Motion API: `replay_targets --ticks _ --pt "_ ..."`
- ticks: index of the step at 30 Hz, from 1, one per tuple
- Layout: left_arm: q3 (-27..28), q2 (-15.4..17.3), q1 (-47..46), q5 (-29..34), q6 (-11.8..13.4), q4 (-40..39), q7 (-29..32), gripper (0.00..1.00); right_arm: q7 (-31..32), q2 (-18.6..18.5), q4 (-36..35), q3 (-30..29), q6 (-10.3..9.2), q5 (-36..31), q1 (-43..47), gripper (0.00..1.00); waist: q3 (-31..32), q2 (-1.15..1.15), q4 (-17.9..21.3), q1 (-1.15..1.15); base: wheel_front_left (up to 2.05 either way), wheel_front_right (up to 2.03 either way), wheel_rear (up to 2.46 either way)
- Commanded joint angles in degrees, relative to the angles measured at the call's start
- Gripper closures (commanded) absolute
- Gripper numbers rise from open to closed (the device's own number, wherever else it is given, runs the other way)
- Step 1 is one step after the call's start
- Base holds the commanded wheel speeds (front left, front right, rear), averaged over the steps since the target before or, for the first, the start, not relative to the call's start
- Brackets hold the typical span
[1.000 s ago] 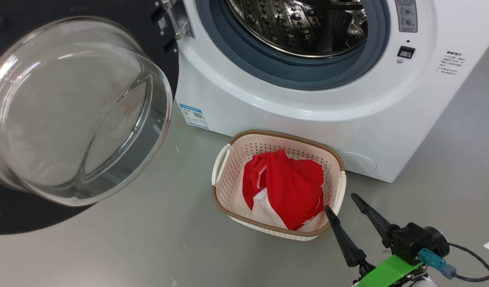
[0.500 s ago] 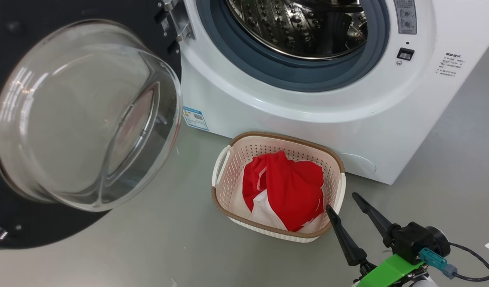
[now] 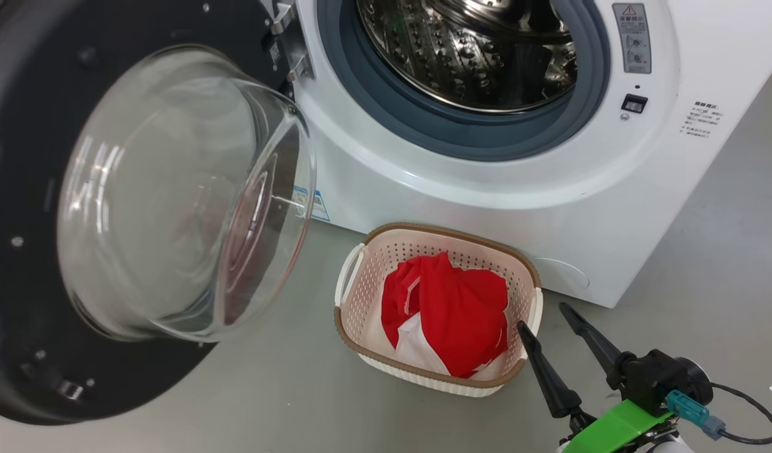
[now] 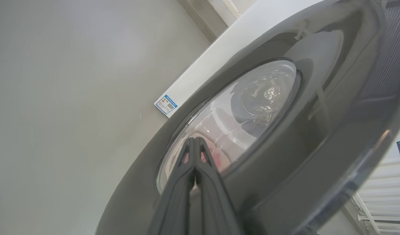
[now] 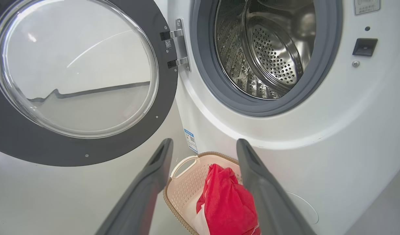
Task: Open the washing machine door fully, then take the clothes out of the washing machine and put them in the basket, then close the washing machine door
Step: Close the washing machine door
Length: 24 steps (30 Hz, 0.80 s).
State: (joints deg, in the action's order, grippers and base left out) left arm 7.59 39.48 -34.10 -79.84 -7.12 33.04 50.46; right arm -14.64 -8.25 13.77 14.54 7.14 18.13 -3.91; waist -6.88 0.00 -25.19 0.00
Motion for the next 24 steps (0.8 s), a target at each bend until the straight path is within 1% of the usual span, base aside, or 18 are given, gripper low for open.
replay_targets --ticks 1,7,12,18,24 --pt "1.6 4.1 0.0 -0.6 -0.4 -2.3 0.7 1.0 -0.4 0.1 -1.5 0.9 0.35 0.1 -0.4 0.0 0.3 0.0 0.1 0.0 0.0 0.0 0.0" --pt "1.0 4.3 4.4 -3.5 -0.4 -10.9 2.3 1.0 -0.4 0.4 -1.7 0.2 0.35 0.1 0.5 0.0 1.6 0.0 0.8 0.0 0.0 0.0 0.0" --pt "0.2 3.2 6.9 -6.4 -0.4 -17.0 3.7 1.0 -0.4 0.6 -2.0 -0.3 0.35 0.1 1.2 0.0 2.3 0.0 1.5 0.0 0.0 0.0 0.0" --pt "-2.8 2.4 8.3 -6.9 -0.4 -22.6 5.2 1.0 -0.4 0.9 -2.0 -0.6 0.35 0.2 1.9 0.0 3.4 0.0 2.5 0.0 0.0 0.0 0.0" --pt "-6.7 0.2 8.2 -5.8 -0.4 -27.9 4.3 1.0 -0.4 1.5 -2.0 -0.7 0.35 0.3 2.4 0.0 4.3 0.0 3.8 0.0 0.0 0.0 0.0"
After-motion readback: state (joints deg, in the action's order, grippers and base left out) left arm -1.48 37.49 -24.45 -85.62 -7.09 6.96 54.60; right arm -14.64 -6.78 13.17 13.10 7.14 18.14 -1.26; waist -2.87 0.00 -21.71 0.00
